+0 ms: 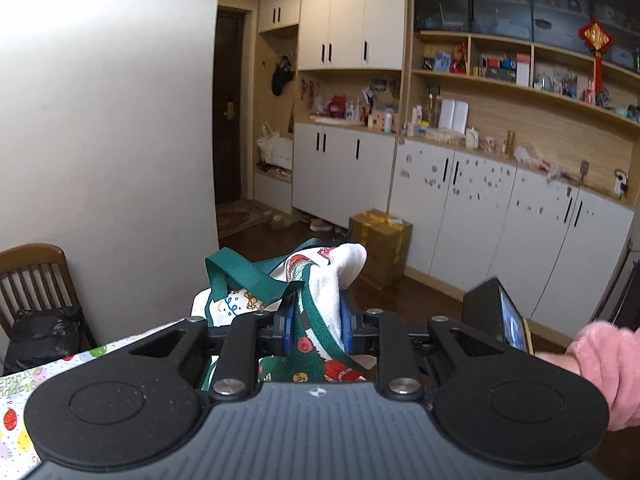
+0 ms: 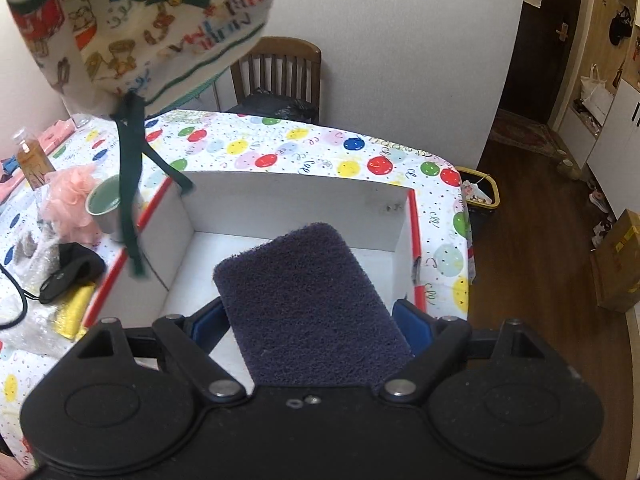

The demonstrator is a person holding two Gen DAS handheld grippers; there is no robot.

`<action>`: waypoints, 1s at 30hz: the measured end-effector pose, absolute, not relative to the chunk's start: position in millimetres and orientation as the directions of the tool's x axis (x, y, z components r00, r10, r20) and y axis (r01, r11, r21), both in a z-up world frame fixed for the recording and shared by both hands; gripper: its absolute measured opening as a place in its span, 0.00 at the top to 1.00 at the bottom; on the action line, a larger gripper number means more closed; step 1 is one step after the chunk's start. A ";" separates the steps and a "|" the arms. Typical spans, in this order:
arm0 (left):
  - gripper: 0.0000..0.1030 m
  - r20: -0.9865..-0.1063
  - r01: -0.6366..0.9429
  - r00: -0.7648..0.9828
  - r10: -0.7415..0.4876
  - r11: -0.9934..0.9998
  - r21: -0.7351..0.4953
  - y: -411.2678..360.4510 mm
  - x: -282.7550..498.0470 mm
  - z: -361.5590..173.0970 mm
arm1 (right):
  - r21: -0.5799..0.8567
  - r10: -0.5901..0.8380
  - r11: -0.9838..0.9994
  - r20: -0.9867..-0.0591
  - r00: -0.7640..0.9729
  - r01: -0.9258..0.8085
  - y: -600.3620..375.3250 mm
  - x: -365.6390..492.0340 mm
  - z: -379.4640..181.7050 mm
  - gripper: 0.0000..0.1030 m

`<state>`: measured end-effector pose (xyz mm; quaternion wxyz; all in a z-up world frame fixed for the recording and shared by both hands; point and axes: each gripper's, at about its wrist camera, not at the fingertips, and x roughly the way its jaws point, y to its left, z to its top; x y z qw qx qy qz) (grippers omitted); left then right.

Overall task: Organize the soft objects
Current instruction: 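Lower the sponge into the red box with the right gripper while the left gripper drops the tote bag in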

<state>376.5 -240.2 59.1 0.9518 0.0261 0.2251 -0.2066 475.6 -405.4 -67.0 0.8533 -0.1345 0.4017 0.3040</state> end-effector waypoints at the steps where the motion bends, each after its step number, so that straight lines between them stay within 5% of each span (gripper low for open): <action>1: 0.79 -0.455 0.404 0.806 -0.379 0.914 -0.046 -241.6 380.9 51.1 | 0.014 0.408 0.779 -0.770 0.490 -0.627 -406.0 479.2 -68.8 0.15; 12: 0.79 -0.625 0.350 0.720 -0.302 0.935 -0.049 -233.3 424.5 -36.3 | -0.013 0.396 0.745 -0.795 0.459 -0.667 -390.4 510.5 -95.1 0.16; 30: 0.79 -0.783 0.311 0.544 -0.302 0.939 -0.147 -234.1 437.7 -117.8 | -0.095 0.335 0.627 -0.863 0.378 -0.773 -355.9 515.3 -152.2 0.15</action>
